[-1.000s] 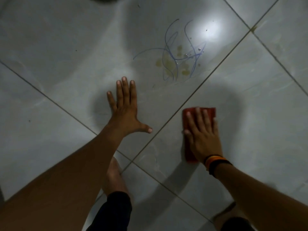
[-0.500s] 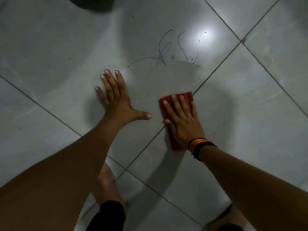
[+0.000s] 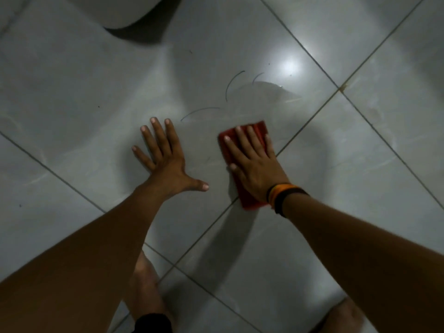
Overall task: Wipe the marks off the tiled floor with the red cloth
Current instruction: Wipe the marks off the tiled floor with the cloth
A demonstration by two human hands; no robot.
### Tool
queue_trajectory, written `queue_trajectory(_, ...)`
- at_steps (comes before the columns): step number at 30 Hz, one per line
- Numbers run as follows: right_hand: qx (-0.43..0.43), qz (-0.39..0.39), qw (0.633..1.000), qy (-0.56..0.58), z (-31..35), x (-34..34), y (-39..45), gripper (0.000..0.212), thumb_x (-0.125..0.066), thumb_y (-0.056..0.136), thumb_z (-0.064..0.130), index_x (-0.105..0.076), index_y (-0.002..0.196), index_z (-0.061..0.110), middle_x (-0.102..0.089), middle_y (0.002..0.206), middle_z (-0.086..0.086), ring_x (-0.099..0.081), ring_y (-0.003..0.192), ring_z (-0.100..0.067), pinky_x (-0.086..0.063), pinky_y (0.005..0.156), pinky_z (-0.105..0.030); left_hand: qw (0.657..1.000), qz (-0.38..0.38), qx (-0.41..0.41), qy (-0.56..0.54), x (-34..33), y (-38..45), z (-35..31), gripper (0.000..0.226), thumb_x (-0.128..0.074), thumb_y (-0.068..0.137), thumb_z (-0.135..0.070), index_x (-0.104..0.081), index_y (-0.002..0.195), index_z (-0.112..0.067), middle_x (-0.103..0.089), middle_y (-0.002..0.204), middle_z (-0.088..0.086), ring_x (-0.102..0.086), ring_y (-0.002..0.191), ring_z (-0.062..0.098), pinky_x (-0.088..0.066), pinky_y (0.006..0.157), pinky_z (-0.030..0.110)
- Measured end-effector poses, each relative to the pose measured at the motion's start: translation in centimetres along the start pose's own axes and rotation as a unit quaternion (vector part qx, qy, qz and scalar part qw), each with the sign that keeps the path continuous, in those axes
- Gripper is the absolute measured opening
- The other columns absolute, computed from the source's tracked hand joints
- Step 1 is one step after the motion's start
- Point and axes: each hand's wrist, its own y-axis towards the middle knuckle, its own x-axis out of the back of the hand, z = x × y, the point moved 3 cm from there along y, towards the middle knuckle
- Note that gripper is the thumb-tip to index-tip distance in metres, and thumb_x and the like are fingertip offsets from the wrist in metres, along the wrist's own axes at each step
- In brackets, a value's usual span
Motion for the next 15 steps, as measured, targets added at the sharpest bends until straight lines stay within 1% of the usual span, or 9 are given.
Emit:
queue_trajectory(2, -0.070, -0.006, 0.997, 0.039, -3.1, 0.5, -1.0, 0.066, -0.027, 0.106, 0.051, 0.003, 0.162, 0.036, 0.009, 0.173, -0.001, 0.012, 0.159, -0.025, 0.002, 0.126, -0.058, 1.000, 0.015, 0.012, 0.012, 0.3, 0.0, 0.0, 0.190, -0.092, 0.038, -0.079, 0.040, 0.156, -0.010, 0.047, 0.162, 0.025, 0.042, 0.149, 0.052, 0.019, 0.114, 0.079)
queue_trajectory(5, -0.196, -0.052, 0.976, 0.078, -6.6, 3.1, 2.9, 0.067, -0.029, 0.106, 0.049, -0.001, 0.164, 0.030, 0.008, 0.173, -0.007, 0.010, 0.159, -0.030, 0.005, 0.124, -0.060, 1.000, 0.022, 0.019, 0.010, 0.3, 0.2, 0.0, 0.190, -0.091, 0.037, -0.080, 0.041, 0.156, -0.011, 0.048, 0.162, 0.024, 0.043, 0.149, 0.051, 0.019, 0.114, 0.079)
queue_trajectory(6, -0.223, -0.078, 0.968, 0.086, -6.8, 4.2, 5.3, 0.067, -0.029, 0.106, 0.049, -0.002, 0.164, 0.028, 0.007, 0.173, -0.009, 0.008, 0.159, -0.033, 0.005, 0.124, -0.062, 1.000, 0.022, 0.017, 0.009, 0.2, 0.3, 0.2, 0.190, -0.091, 0.037, -0.080, 0.042, 0.155, -0.011, 0.049, 0.161, 0.024, 0.044, 0.148, 0.051, 0.020, 0.113, 0.078)
queue_trajectory(8, -0.241, -0.117, 0.959, 0.091, -6.1, 6.1, 10.1, 0.068, -0.028, 0.105, 0.049, -0.005, 0.164, 0.026, 0.004, 0.173, -0.010, 0.006, 0.159, -0.035, 0.004, 0.124, -0.063, 1.000, 0.021, 0.012, 0.006, -0.1, 0.6, 0.4, 0.190, -0.091, 0.038, -0.079, 0.043, 0.155, -0.012, 0.051, 0.160, 0.023, 0.046, 0.147, 0.050, 0.024, 0.112, 0.077)
queue_trajectory(9, -0.233, -0.126, 0.961, 0.083, -5.1, 6.6, 11.9, 0.068, -0.027, 0.104, 0.049, -0.006, 0.164, 0.026, 0.003, 0.173, -0.009, 0.005, 0.159, -0.035, 0.003, 0.124, -0.063, 1.000, 0.021, 0.011, 0.006, -0.2, 0.7, 0.4, 0.190, -0.091, 0.038, -0.079, 0.044, 0.154, -0.013, 0.052, 0.159, 0.022, 0.047, 0.147, 0.050, 0.025, 0.111, 0.076)
queue_trajectory(11, -0.165, -0.121, 0.978, 0.047, -2.1, 6.4, 13.4, 0.068, -0.025, 0.103, 0.049, -0.007, 0.164, 0.027, 0.001, 0.173, -0.009, 0.003, 0.159, -0.034, 0.003, 0.125, -0.062, 1.000, 0.019, 0.012, 0.008, -0.3, 0.7, 0.5, 0.189, -0.090, 0.039, -0.080, 0.044, 0.154, -0.013, 0.053, 0.159, 0.022, 0.048, 0.146, 0.050, 0.027, 0.109, 0.075)
queue_trajectory(14, -0.005, -0.066, 0.998, -0.013, 1.2, 4.0, 9.3, 0.065, -0.025, 0.105, 0.049, -0.006, 0.164, 0.029, 0.000, 0.173, -0.008, 0.003, 0.160, -0.033, 0.003, 0.125, -0.060, 1.000, 0.018, 0.010, 0.004, -0.1, 0.4, 0.3, 0.188, -0.090, 0.041, -0.080, 0.044, 0.154, -0.014, 0.052, 0.159, 0.022, 0.048, 0.146, 0.049, 0.026, 0.111, 0.075)
queue_trajectory(15, 0.019, -0.046, 0.999, -0.014, 1.1, 3.2, 7.1, 0.064, -0.024, 0.106, 0.049, -0.005, 0.164, 0.030, 0.000, 0.174, -0.006, 0.004, 0.160, -0.031, 0.003, 0.126, -0.059, 1.000, 0.018, 0.009, 0.001, 0.0, 0.4, 0.2, 0.188, -0.091, 0.041, -0.079, 0.044, 0.154, -0.014, 0.053, 0.159, 0.022, 0.048, 0.146, 0.049, 0.025, 0.111, 0.076)
